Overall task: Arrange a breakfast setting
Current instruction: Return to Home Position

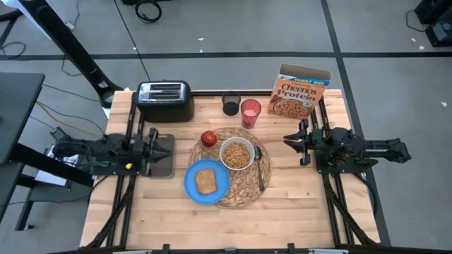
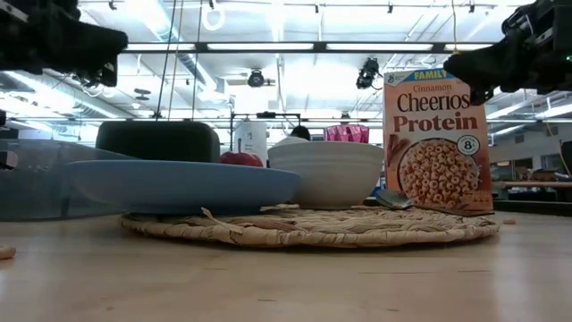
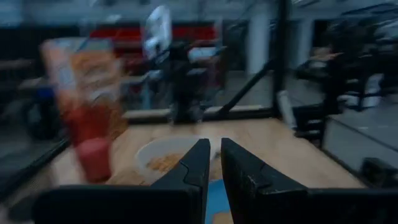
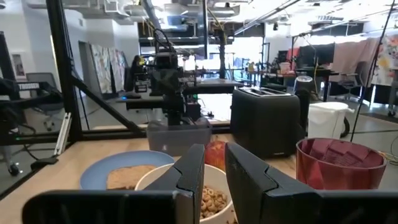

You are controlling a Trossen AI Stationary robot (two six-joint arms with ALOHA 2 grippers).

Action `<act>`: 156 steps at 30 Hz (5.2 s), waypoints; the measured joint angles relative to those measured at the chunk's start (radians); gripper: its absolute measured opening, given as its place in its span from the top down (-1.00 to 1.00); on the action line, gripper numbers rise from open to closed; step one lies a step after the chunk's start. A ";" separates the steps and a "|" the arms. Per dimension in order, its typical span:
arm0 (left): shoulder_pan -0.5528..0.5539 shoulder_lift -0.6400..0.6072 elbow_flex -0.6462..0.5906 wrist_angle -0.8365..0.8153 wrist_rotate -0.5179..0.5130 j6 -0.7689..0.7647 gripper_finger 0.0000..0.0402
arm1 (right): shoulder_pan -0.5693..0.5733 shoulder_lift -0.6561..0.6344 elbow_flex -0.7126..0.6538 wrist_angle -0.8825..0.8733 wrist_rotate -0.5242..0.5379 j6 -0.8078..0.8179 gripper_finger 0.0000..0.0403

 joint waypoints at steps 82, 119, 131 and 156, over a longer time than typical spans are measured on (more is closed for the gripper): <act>0.000 0.022 -0.084 0.198 0.211 0.102 0.76 | 0.000 0.000 0.000 0.006 0.000 0.000 0.63; 0.000 0.022 -0.084 0.198 0.211 0.102 0.76 | 0.000 0.000 0.000 0.006 0.000 0.000 0.63; 0.000 0.022 -0.084 0.198 0.211 0.102 0.76 | 0.000 0.000 0.000 0.006 0.000 0.000 0.63; 0.000 0.022 -0.084 0.198 0.211 0.102 0.76 | 0.000 0.000 0.000 0.006 0.000 0.000 0.63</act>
